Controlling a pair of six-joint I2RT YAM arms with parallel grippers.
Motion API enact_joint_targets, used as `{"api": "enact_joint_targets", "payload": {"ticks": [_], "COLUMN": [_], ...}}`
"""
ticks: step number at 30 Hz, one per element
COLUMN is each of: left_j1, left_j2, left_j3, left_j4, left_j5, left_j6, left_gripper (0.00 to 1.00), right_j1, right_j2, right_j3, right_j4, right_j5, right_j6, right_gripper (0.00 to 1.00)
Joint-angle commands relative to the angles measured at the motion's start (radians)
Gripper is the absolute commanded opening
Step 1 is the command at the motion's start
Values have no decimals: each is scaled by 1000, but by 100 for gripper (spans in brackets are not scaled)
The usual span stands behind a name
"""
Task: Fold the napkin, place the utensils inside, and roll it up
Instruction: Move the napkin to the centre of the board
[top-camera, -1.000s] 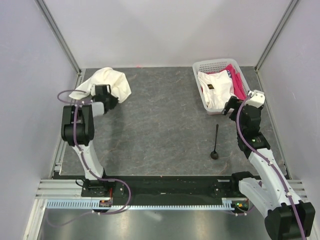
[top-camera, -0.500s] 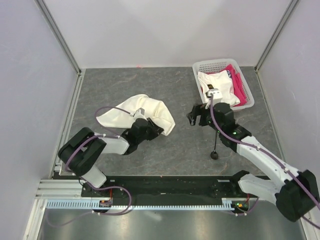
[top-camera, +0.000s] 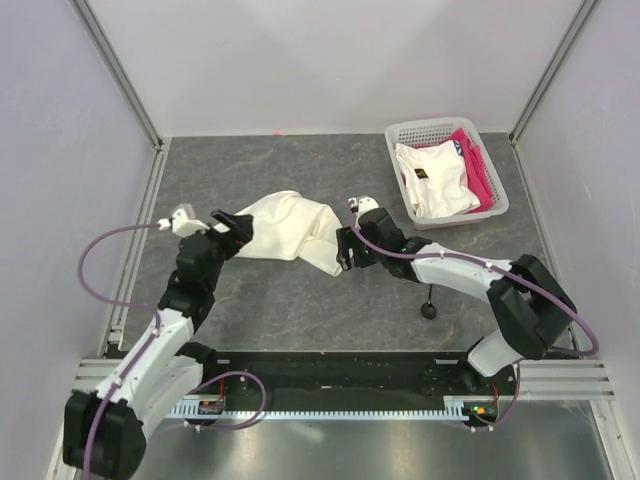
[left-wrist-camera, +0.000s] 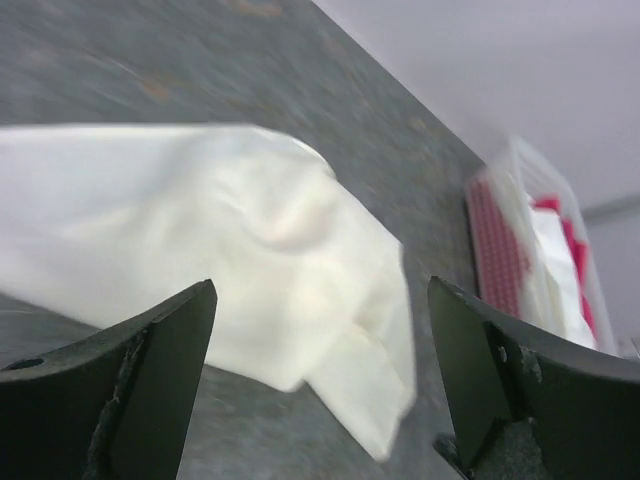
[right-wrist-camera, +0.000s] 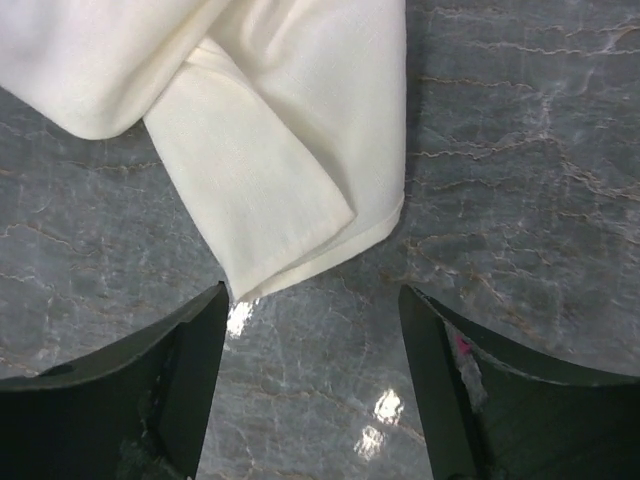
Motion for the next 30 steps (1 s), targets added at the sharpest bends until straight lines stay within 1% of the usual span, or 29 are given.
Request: {"api": "enact_joint_targets", "payload": {"ticks": [1,2,3,5,6,8,9,10,11,12,19,24,27,30], "left_j1": [123,138,170,201,233,266,299,304,345,368,413,436,448,453], "left_j2": [-80,-80,-62,-24,28,69,81,101,105,115,197,260,320,371], "left_j3": [-41,-47,-60,-61,-50,-42,-47,-57,-79,-87,-83,-71,-41,-18], "left_j4": [-170,-161,-145,-119,-121,-125,-112,-90,-37,-18,17,70,77,93], "left_j5": [-90,-85,-44,-12,7,10,11,19,36,36,1,14,34,65], "left_j6": [151,143,132,115,109,82,69,57,39,29,28,35,31,19], "left_gripper": [95,96,96,97,97,99,99,99,99,99,99,97,96,90], "right_j1": [1,0,-2,-2,-2,-2,-2,0,-2,-2,-8,-22,-22,-25], "right_j2": [76,108,124,157,165,179,182,188,200,206,252,279,285,282], "right_j3": [80,86,98,109,115,117,123,124,132,135,140,160,166,164], "right_j4": [63,66,66,66,67,75,77,80,78,80,101,106,107,110], "right_j5": [-46,-52,-54,-54,-52,-52,-51,-47,-46,-43,-38,-55,-54,-54], "right_j6": [24,29,33,34,33,32,30,32,33,37,46,50,52,55], "right_gripper": [75,74,73,71,71,71,71,71,70,71,70,68,64,59]}}
